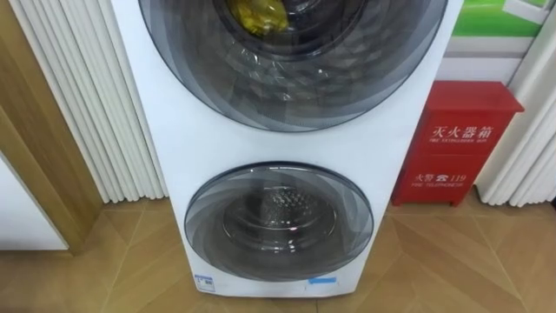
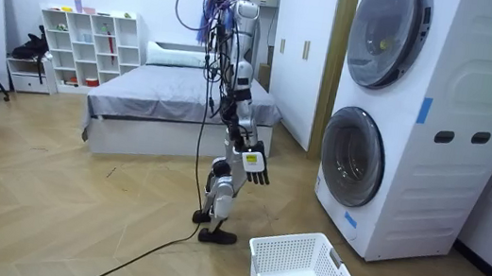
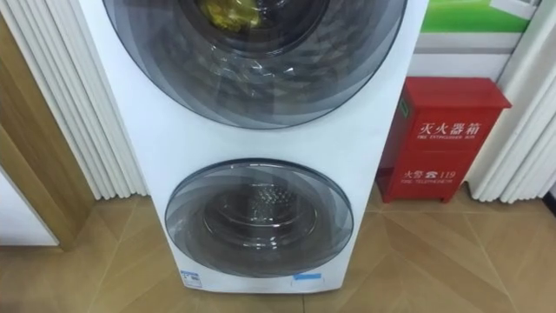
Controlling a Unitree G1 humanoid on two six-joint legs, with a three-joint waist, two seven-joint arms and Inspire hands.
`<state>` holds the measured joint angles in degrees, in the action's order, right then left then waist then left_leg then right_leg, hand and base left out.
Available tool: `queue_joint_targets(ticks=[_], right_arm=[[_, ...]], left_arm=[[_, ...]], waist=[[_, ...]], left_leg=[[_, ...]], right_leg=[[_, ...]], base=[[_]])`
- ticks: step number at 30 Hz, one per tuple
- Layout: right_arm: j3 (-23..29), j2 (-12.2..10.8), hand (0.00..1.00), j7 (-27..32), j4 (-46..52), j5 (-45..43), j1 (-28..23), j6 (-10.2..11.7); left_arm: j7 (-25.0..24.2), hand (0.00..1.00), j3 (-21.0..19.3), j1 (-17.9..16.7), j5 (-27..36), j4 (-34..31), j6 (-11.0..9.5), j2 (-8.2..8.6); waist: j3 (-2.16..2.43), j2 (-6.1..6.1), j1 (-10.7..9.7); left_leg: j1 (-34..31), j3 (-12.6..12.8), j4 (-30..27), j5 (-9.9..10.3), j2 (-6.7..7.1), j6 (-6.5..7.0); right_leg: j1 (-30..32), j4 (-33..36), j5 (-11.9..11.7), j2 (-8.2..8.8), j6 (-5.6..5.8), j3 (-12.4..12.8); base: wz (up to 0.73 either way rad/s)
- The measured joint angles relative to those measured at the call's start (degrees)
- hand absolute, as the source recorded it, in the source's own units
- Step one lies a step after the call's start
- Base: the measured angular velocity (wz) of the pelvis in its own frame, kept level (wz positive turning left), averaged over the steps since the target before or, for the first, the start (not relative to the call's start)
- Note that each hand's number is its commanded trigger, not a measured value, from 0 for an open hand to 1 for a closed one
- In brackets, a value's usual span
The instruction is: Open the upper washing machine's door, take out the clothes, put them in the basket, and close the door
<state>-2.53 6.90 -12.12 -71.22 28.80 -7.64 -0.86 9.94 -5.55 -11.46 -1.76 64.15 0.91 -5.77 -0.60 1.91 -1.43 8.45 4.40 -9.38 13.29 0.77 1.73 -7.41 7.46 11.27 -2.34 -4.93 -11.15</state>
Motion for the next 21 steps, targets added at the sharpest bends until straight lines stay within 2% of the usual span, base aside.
queue_joint_targets(ticks=[3,4,6,8,10,11,14,15,17,21], right_arm=[[0.0,-0.1,0.00,0.9,-0.1,0.0,0.4,0.0],[0.0,-0.1,0.00,1.2,0.0,0.1,0.5,-0.1],[0.2,0.1,0.00,2.3,1.0,-1.3,1.0,-0.8],[2.0,0.5,0.00,3.9,5.8,-4.2,1.3,-2.3],[4.3,1.0,0.00,6.2,11.8,-4.7,3.0,-3.4],[6.8,1.5,0.00,7.2,16.9,-5.4,5.1,-4.1],[9.5,4.0,0.00,9.2,26.9,-5.8,12.7,-3.4],[10.0,5.0,0.00,10.0,31.6,-5.7,14.6,-3.0],[9.9,6.4,0.00,11.3,37.4,-5.6,17.3,-2.7],[10.2,7.9,0.00,13.7,40.7,-7.4,22.6,-2.8]], left_arm=[[0.0,0.00,0.0,0.1,0.0,0.0,0.0,0.01],[-0.1,0.00,0.0,0.0,0.0,0.0,0.0,0.01],[-0.5,0.00,0.0,0.0,0.0,0.0,0.0,-0.03],[-0.8,0.00,-0.2,-0.5,0.0,0.0,0.0,-0.12],[-0.9,0.00,-1.4,-0.4,-0.2,0.0,0.0,-0.04],[-0.9,0.00,-2.1,-0.2,-0.5,0.0,0.1,0.01],[-1.0,0.00,-2.2,0.0,-0.7,-0.1,0.3,-0.74],[-1.1,0.00,-2.1,-0.1,-0.7,-0.5,0.9,-1.05],[-0.9,0.00,-1.2,-0.3,-1.3,-0.6,2.2,-1.75],[-0.8,0.00,-1.1,-0.6,-2.9,0.0,4.9,-2.64]], waist=[[-0.01,0.07,0.0],[0.20,-0.18,0.2],[0.52,0.07,0.3],[0.21,0.62,0.3],[0.20,0.76,0.2],[0.18,0.83,0.1],[0.10,1.07,0.3],[0.24,1.35,0.5],[0.12,1.80,1.3],[0.48,2.96,2.0]], left_leg=[[0.0,0.0,0.0,0.0,0.02,0.00],[0.0,0.0,0.0,0.0,0.02,0.00],[0.2,0.1,0.0,0.0,0.02,0.00],[0.2,0.0,0.0,0.0,0.01,0.00],[0.2,0.1,-0.1,0.0,0.00,0.00],[0.3,0.1,-0.1,0.0,0.01,0.01],[0.8,0.1,-0.1,0.0,0.01,0.00],[0.8,0.1,-0.1,0.0,0.01,0.00],[0.7,0.0,-0.1,0.0,-0.04,0.00],[-0.1,-0.4,-0.2,0.0,-0.02,0.00]], right_leg=[[0.0,0.0,0.0,0.01,0.02,0.0],[0.0,0.0,0.0,0.02,0.02,-0.1],[0.1,0.2,0.0,0.03,0.02,0.0],[-0.1,0.5,0.0,0.08,0.02,0.1],[-0.1,0.7,0.0,0.09,0.02,0.3],[-0.1,0.8,0.0,0.11,0.02,0.3],[0.1,1.1,0.0,0.12,0.03,0.1],[0.0,1.0,0.0,0.10,0.03,0.0],[0.0,0.7,0.0,0.01,0.00,-0.1],[0.3,0.4,-0.1,0.01,-0.06,-0.7]], base=[[0.00],[0.00],[0.00],[-0.08],[-0.07],[0.00],[0.05],[0.10],[0.02],[0.09]])
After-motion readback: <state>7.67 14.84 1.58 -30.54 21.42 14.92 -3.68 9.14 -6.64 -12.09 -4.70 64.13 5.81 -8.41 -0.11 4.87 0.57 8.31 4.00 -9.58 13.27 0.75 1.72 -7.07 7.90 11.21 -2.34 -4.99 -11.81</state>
